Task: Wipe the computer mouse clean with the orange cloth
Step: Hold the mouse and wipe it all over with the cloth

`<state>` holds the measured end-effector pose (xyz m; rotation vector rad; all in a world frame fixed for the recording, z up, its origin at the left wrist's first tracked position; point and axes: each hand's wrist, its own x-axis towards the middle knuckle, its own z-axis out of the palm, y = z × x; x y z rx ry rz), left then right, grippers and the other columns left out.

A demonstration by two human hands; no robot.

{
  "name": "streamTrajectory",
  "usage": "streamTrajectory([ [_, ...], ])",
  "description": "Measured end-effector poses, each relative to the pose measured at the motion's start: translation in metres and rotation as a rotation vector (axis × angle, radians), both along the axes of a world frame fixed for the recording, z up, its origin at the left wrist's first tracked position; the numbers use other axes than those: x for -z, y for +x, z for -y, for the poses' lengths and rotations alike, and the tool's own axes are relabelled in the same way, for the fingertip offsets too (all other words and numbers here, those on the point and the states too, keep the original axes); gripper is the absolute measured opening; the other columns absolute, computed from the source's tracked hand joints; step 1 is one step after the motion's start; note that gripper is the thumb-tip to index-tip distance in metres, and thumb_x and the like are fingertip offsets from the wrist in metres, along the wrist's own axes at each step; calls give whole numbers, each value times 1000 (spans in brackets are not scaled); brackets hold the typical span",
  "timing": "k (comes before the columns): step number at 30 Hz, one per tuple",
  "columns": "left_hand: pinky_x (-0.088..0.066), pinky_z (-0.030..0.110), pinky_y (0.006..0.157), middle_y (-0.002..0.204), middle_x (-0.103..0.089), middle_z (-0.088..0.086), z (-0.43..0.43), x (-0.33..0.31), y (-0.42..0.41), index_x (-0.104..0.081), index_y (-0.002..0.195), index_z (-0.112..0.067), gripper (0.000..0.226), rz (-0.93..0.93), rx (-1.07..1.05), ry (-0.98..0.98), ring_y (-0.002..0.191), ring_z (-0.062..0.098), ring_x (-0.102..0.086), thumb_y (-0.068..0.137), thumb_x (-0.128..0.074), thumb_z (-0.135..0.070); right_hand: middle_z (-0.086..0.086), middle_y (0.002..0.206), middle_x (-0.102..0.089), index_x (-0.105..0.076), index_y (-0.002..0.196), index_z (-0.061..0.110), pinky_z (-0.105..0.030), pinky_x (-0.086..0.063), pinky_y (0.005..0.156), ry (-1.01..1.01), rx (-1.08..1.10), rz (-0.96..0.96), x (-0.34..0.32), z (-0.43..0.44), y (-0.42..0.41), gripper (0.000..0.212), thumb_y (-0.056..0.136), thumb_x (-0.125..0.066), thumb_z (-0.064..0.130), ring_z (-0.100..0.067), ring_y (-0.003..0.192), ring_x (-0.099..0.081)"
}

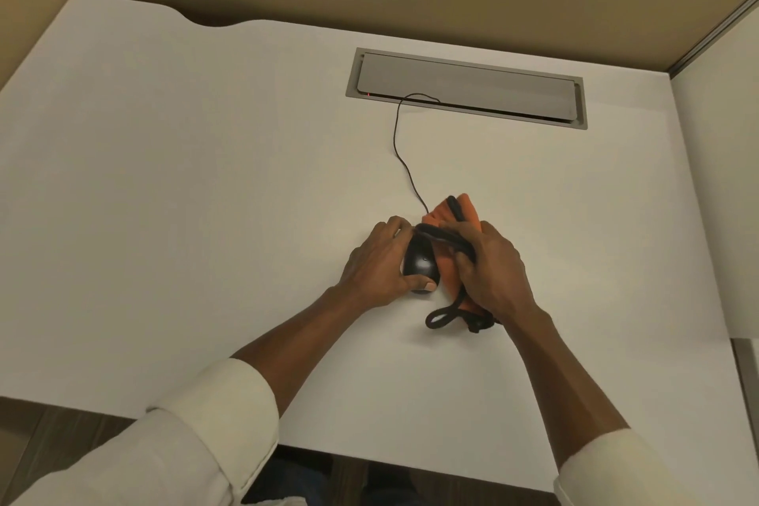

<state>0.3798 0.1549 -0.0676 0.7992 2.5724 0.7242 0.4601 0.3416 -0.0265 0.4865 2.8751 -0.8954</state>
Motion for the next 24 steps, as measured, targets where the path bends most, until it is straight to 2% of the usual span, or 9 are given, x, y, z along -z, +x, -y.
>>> streamTrajectory([
  [2, -60, 41, 86, 136, -52, -5, 0, -1, 0, -51, 137, -24, 82, -4, 7, 13, 120, 19, -54, 75, -83, -65, -2, 115, -63, -51, 149, 41, -41, -57, 77, 0, -30, -39, -1, 6, 19, 51, 102, -52, 22, -27, 92, -65],
  [5, -61, 42, 86, 136, -53, -4, 0, -3, 1, -53, 139, -24, 81, -12, 18, 41, 121, 19, -54, 75, -86, -60, 4, 116, -61, -31, 159, 48, -31, -48, 71, -27, -52, -69, -5, 17, 48, 62, 98, -38, 45, -22, 86, -61],
  [6, -61, 43, 86, 137, -53, -4, 0, -3, 1, -52, 139, -24, 82, -14, 19, 45, 121, 20, -54, 74, -87, -60, 5, 119, -62, -25, 161, 49, -32, -48, 72, -34, -43, -68, -5, 19, 54, 65, 97, -36, 48, -23, 89, -63],
  [8, -61, 44, 86, 137, -53, -3, 1, -3, 1, -52, 140, -23, 84, -15, 23, 47, 122, 21, -54, 73, -87, -59, 4, 133, -64, -16, 164, 47, -35, -51, 80, -55, -2, -73, -4, 20, 58, 72, 100, -49, 39, -27, 102, -67],
  [10, -61, 44, 86, 137, -53, -4, 1, -1, 1, -52, 141, -24, 85, -11, 28, 50, 121, 20, -54, 72, -85, -62, 1, 146, -61, -16, 166, 39, -40, -52, 88, -46, 37, -78, -2, 17, 49, 77, 101, -56, 27, -31, 116, -67],
  [16, -59, 43, 86, 136, -52, -6, 0, 2, 0, -49, 139, -25, 88, -1, 19, -2, 120, 19, -53, 71, -78, -72, -6, 156, -55, -25, 166, 29, -49, -50, 107, 42, 42, 6, -6, 2, -1, 69, 104, -52, 21, -36, 133, -60],
  [19, -58, 40, 83, 133, -53, -7, 1, 3, 0, -51, 135, -26, 85, -9, 8, 16, 116, 19, -55, 70, -80, -71, -6, 149, -61, -29, 164, 31, -50, -53, 103, 59, -3, 14, -14, 3, -7, 64, 104, -51, 23, -35, 126, -64],
  [21, -58, 38, 82, 131, -54, -8, 0, 4, -1, -51, 133, -27, 82, -9, 2, 27, 115, 18, -55, 70, -81, -70, -4, 133, -69, -35, 160, 32, -46, -57, 92, 63, -52, -34, -20, 8, 1, 59, 104, -53, 28, -33, 112, -68],
  [24, -61, 45, 84, 130, -57, -5, 1, 4, 0, -53, 131, -27, 79, -16, -1, 54, 113, 20, -58, 69, -77, -70, -1, 113, -70, -38, 158, 32, -40, -58, 76, 97, -149, -67, -24, 16, 25, 60, 102, -59, 31, -26, 93, -68],
])
